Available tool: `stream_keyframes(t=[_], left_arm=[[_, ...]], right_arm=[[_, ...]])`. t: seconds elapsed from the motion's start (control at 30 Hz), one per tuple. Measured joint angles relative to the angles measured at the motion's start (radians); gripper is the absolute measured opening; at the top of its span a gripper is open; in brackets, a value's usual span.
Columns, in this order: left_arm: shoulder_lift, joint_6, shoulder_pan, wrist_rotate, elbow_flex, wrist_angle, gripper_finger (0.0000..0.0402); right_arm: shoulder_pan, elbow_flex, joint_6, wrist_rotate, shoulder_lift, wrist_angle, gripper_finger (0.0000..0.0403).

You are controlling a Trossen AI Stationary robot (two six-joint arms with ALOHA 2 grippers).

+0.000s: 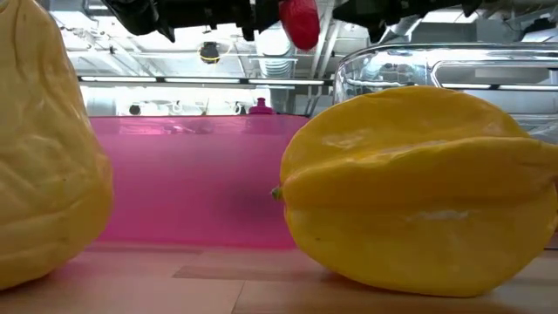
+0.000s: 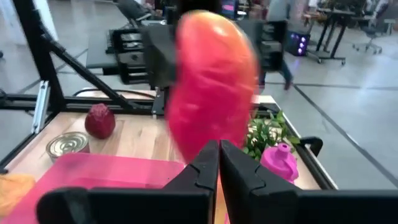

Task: Pick & Place Food Item
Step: Put the bottom mango on the left into the transparent bin

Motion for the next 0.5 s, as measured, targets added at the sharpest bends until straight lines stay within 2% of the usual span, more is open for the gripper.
stream_keyframes(t=[0.17, 0.33, 0.5], left_arm=[[-0.003, -0.054, 0.004, 0.095, 0.0, -0.001, 0.0237], [0.006, -0.122, -0.03, 0.109, 0.0, -0.08, 0.0242], [0.104, -0.134, -0.101, 0.111, 0.0, -0.039, 0.0236]], right_arm=[[0.002, 0.0, 0.031, 0.0, 0.0, -0.035, 0.0011], [0.0, 0.0, 0.034, 0.0, -0.022, -0.094, 0.0011], [-0.013, 0.0, 0.034, 0.0, -0.036, -0.079, 0.0011]])
